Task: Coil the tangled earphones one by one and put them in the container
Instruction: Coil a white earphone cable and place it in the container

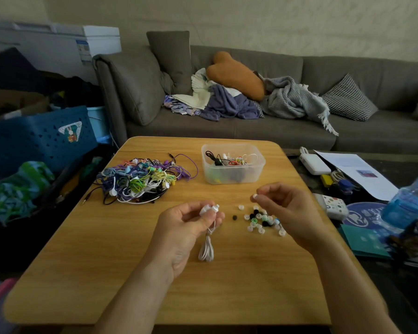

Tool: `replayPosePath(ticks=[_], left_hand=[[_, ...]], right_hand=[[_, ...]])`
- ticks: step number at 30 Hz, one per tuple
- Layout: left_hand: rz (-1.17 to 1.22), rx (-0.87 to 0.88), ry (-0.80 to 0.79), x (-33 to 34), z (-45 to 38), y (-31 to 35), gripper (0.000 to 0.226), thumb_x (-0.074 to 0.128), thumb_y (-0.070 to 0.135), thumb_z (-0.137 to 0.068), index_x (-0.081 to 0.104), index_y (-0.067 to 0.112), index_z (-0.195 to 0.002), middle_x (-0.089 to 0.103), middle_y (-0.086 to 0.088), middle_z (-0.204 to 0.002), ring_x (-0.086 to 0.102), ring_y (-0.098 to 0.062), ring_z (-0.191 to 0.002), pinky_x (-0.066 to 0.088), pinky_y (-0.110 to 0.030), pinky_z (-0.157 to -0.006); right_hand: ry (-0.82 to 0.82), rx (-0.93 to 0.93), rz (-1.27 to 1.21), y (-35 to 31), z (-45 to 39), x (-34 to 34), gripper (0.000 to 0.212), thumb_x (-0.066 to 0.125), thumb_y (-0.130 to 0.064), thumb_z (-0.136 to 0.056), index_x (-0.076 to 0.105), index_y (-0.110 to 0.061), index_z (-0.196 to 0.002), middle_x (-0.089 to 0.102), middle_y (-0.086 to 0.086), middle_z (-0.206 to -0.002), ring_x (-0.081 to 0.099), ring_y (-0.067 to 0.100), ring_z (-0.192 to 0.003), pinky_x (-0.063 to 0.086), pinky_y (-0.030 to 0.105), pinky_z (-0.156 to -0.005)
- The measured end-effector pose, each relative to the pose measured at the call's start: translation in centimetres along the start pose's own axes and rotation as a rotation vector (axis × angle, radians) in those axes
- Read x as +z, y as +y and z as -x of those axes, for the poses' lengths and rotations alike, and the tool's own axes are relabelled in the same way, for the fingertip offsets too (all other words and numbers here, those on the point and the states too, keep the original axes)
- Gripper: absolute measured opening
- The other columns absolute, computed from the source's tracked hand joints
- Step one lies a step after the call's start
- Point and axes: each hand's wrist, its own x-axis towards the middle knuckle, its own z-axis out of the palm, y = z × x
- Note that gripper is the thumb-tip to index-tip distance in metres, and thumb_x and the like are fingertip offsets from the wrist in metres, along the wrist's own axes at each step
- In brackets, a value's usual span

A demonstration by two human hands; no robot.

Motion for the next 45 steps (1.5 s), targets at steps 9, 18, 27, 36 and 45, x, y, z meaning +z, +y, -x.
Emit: replayPosePath(ticks=[9, 18, 27, 36, 45], left_hand=[[-0.242, 0.119, -0.012, 0.2, -0.1, -0.5, 0.014, 0.067, -0.005, -0.084, 0.067, 0.000, -0.098, 0.075, -0.016, -0.083, 0.073, -0.022, -0.075, 0.056, -0.020, -0.067], [-0.304, 0.114, -0.010, -0.4, -0.3, -0.9, 0.013, 0.067, -0.003, -0.086, 0.068, 0.004, -0.096, 0.074, -0.015, -0.081, 0.069, -0.019, -0.071, 0.057, -0.025, -0.072], [-0.299, 0.098, -0.023, -0.3, -0.2, -1.0, 0.016, 0.071, -0.005, -0.082, 0.069, 0.003, -0.095, 0.075, -0.014, -0.082, 0.071, -0.017, -0.070, 0.055, -0.020, -0.067], [-0.334, 0.121, -0.014, -0.3, -0.4, -1.4, 0.014, 0.070, -0.004, -0.083, 0.069, 0.004, -0.095, 0.074, -0.013, -0.081, 0.072, -0.017, -0.071, 0.055, -0.019, -0.066], [-0.271, 0.351, 0.009, 0.6, 0.0, -0.8, 0.020, 0.075, 0.005, -0.079, 0.071, 0.008, -0.098, 0.076, -0.006, -0.083, 0.074, -0.020, -0.077, 0.058, -0.023, -0.068]], right_hand=[[0.084, 0.029, 0.582, 1.2, -0.8, -0.4, 0.007, 0.073, -0.023, -0.087, 0.074, -0.029, -0.091, 0.072, -0.013, -0.086, 0.064, 0.003, -0.082, 0.046, 0.013, -0.062], [0.128, 0.140, 0.759, 1.6, -1.7, -1.9, 0.023, 0.055, -0.016, -0.096, 0.070, -0.024, -0.110, 0.061, -0.006, -0.103, 0.064, 0.025, -0.087, 0.047, 0.025, -0.061], [0.108, 0.136, 0.897, 2.1, -2.8, -1.3, 0.014, 0.064, -0.022, -0.092, 0.077, -0.016, -0.094, 0.067, -0.006, -0.096, 0.050, 0.008, -0.089, 0.039, 0.039, -0.104], [0.207, 0.105, 0.622, 2.3, -2.6, -1.1, 0.003, 0.067, -0.022, -0.092, 0.066, -0.024, -0.094, 0.065, -0.010, -0.088, 0.062, 0.011, -0.092, 0.041, 0.019, -0.065], [-0.090, -0.032, -0.341, -1.7, 1.0, 3.4, 0.031, 0.080, -0.023, -0.067, 0.074, -0.004, -0.091, 0.073, 0.021, -0.091, 0.064, 0.021, -0.074, 0.051, 0.025, -0.063]])
